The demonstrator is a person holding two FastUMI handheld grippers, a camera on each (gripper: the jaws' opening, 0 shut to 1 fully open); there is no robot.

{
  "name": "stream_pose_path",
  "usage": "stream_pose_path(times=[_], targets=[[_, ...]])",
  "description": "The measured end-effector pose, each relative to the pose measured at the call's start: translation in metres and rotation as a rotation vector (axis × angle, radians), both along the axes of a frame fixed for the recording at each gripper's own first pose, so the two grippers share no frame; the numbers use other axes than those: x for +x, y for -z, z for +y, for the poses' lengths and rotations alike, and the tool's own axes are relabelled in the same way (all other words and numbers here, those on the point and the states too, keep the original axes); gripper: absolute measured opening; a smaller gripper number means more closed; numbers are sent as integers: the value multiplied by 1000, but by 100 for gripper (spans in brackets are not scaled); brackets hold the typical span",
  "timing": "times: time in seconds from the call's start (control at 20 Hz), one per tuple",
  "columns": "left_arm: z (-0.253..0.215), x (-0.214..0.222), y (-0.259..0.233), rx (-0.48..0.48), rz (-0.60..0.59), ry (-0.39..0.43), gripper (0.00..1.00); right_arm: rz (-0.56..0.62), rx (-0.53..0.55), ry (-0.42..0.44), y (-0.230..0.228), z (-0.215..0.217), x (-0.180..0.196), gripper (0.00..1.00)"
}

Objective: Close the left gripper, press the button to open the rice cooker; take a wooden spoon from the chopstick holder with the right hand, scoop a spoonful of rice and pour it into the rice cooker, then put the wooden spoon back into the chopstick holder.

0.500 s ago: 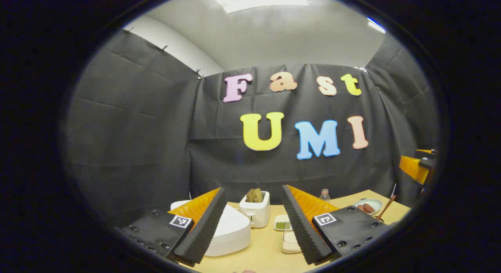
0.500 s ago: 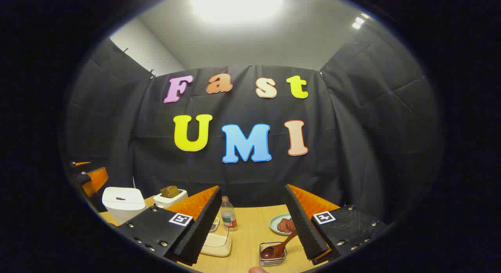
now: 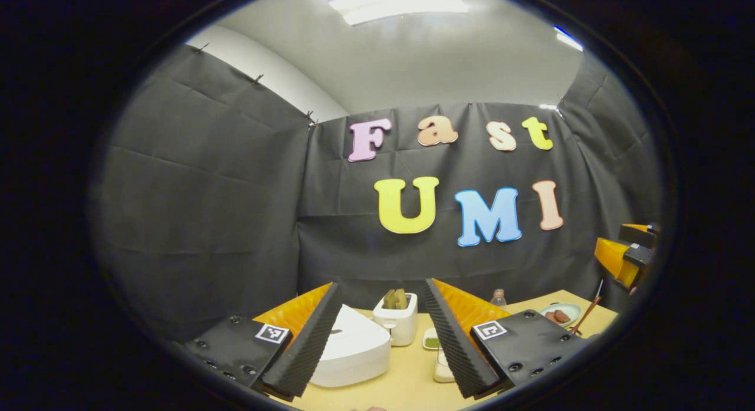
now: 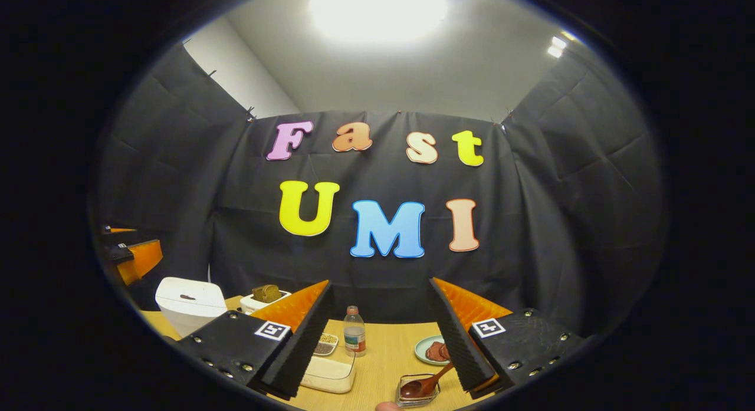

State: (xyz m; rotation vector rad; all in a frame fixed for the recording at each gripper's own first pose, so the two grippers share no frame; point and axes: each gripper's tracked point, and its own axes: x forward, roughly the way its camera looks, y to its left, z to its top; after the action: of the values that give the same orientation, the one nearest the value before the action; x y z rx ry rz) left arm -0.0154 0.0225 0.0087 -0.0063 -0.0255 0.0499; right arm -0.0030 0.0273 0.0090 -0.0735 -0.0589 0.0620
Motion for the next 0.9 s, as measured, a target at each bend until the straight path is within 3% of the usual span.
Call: stream_pose_path(times=[0.6, 0.7, 0.9], targets=[[6, 5, 4, 15, 32, 19, 93, 16, 23, 59, 3, -24, -10, 96], [2, 5, 2, 15, 27, 36, 97, 20, 27, 64, 3, -26, -11, 96], [-4, 0, 0, -18, 21, 75, 83, 32, 18, 75, 5, -30, -13, 96]])
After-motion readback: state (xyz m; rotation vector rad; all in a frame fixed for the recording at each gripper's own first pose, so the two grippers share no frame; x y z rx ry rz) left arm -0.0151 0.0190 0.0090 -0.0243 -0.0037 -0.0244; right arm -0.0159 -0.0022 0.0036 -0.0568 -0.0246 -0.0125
